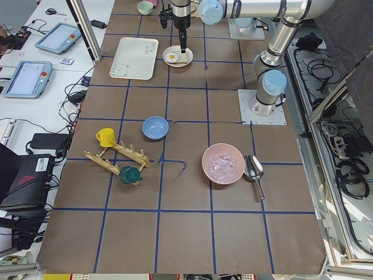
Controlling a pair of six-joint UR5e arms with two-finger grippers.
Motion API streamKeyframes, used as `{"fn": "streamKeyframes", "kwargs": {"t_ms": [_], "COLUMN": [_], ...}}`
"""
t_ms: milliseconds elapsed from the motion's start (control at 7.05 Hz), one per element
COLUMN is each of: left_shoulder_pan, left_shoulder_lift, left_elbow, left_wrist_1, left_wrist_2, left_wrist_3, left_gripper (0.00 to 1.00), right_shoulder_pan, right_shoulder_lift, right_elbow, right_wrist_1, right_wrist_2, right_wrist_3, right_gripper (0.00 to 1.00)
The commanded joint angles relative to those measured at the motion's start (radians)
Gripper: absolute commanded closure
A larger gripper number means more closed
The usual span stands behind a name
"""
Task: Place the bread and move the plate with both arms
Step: 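Move the right gripper down to the bread slice on the wooden board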
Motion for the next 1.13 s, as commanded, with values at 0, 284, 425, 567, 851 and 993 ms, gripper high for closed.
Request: {"fn": "streamKeyframes", "kwargs": {"t_ms": [0,284,425,567,851,993], "left_shoulder_pan": [-0.001,-0.004,-0.004,-0.004,-0.004,-0.004], "left_shoulder_lift": [-0.005,-0.010,-0.007,-0.008,-0.005,-0.005], "left_elbow": [0.009,0.001,0.003,0.006,0.001,0.001], "left_wrist_1": [0.003,0.025,0.025,0.025,0.025,0.025], "left_wrist_2": [-0.005,-0.013,-0.011,-0.011,-0.013,-0.013], "left_wrist_3": [-0.003,-0.006,-0.006,-0.006,-0.006,-0.006], "left_gripper": [0.00,0.00,0.00,0.00,0.00,0.00], "right_shoulder_pan": [-0.006,-0.006,-0.006,-0.006,-0.006,-0.006], "right_shoulder_lift": [0.017,0.018,0.026,0.031,0.031,0.021], "right_elbow": [0.000,0.001,0.001,0.000,-0.002,-0.005], "right_wrist_1": [0.002,0.003,0.003,0.003,0.003,0.003], "right_wrist_2": [-0.040,-0.043,-0.049,-0.058,-0.060,-0.061], "right_wrist_3": [-0.002,-0.008,-0.009,-0.008,-0.015,-0.023], "right_gripper": [0.22,0.26,0.47,0.62,0.82,0.93]}}
